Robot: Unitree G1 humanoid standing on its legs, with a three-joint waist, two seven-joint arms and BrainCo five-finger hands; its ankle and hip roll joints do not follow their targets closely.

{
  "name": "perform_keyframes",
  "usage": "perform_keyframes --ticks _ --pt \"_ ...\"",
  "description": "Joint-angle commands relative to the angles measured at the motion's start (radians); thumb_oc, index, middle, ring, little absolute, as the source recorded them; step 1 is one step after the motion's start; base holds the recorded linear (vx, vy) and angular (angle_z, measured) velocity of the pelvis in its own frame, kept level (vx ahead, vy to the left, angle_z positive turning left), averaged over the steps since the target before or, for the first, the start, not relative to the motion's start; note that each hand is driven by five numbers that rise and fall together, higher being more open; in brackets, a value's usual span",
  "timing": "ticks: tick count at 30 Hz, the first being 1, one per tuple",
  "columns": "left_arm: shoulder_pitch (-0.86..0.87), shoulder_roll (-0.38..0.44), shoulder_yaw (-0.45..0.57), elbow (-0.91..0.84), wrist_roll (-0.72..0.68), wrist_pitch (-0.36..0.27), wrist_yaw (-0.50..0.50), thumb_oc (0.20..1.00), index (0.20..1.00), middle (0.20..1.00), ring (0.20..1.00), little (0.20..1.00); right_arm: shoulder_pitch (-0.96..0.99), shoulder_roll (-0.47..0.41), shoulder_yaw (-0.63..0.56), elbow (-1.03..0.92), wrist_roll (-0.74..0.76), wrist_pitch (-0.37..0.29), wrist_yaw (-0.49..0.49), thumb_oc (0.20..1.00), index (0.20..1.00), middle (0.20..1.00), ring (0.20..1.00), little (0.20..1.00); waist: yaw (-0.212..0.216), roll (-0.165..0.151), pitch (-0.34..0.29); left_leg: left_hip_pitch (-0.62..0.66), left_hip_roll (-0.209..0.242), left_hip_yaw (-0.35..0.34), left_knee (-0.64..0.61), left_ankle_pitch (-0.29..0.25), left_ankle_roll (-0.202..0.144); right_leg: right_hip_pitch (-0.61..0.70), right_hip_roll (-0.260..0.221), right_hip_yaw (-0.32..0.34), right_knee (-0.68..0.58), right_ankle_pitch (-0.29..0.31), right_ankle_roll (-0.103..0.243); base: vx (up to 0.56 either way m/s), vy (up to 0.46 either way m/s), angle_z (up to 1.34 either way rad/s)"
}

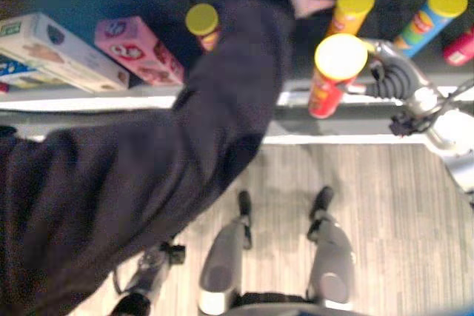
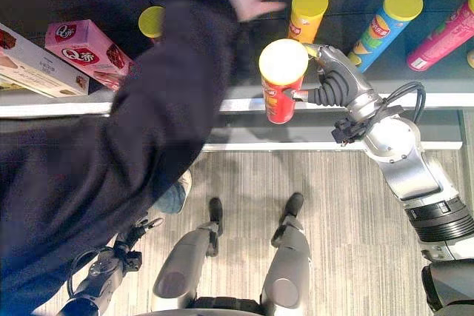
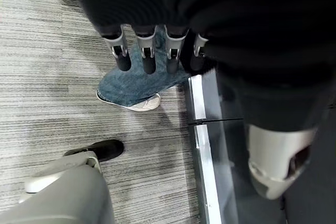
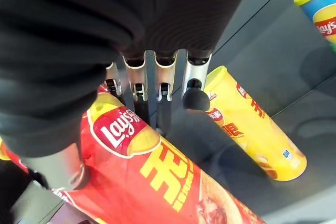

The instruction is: Put the goods on the table back onto the shelves and tidy them up.

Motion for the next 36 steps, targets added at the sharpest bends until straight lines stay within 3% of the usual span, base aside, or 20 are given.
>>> perform_keyframes --ticks 1,27,30,32,33,36 --pt "0.045 0.038 -0.031 0.002 0.012 -0.026 0.015 1.0 1.0 1.0 1.0 1.0 -0.048 -0.002 -0.006 -0.107 0.025 -0.079 -0.022 0.2 0.2 0.2 0.2 0.2 0.002 -0.026 -0.037 0.02 0.07 -0.042 -0.007 -0.009 -0.065 -0.036 -0.103 0.051 0.082 0.037 0.12 0.0 0.0 0.0" --pt "0.028 0.043 -0.038 0.01 0.015 -0.029 0.025 1.0 1.0 1.0 1.0 1.0 -0.056 0.006 0.016 -0.106 0.027 -0.083 -0.029 0.2 0.2 0.2 0.2 0.2 -0.001 -0.036 -0.032 0.02 0.087 -0.048 0.007 -0.009 -0.077 -0.025 -0.09 0.05 0.09 0.03 0.12 0.0 -0.001 0.0" --pt "0.032 0.04 -0.037 0.032 0.032 -0.022 0.023 1.0 1.0 1.0 1.0 1.0 -0.025 0.03 0.024 -0.109 0.027 -0.084 -0.021 0.2 0.2 0.2 0.2 0.2 -0.004 -0.045 -0.07 0.055 0.105 -0.036 -0.052 0.014 -0.09 0.019 -0.065 0.033 0.033 0.038 0.123 0.09 -0.02 0.05" --pt "0.038 0.035 -0.036 0.056 0.043 -0.017 0.021 1.0 1.0 1.0 1.0 1.0 0.0 0.056 0.044 -0.104 0.032 -0.082 -0.008 0.2 0.2 0.2 0.2 0.2 -0.005 -0.051 -0.113 0.095 0.119 -0.016 -0.146 0.06 -0.105 0.064 -0.035 0.009 -0.058 0.069 0.129 0.16 -0.034 0.04" --pt "0.038 0.028 -0.03 0.08 0.062 -0.013 0.02 1.0 1.0 1.0 1.0 1.0 0.015 0.075 0.068 -0.098 0.027 -0.078 0.005 0.2 0.2 0.2 0.2 0.2 -0.005 -0.06 -0.161 0.125 0.125 0.003 -0.238 0.109 -0.116 0.102 -0.006 -0.009 -0.138 0.097 0.136 0.15 -0.044 -0.01" --pt "0.041 0.022 -0.022 0.092 0.067 -0.011 0.016 1.0 1.0 1.0 1.0 1.0 0.033 0.085 0.07 -0.108 0.026 -0.078 0.013 0.2 0.2 0.2 0.2 0.2 -0.007 -0.065 -0.191 0.128 0.129 0.008 -0.264 0.121 -0.124 0.128 0.009 -0.023 -0.19 0.115 0.139 0.08 -0.027 -0.12"
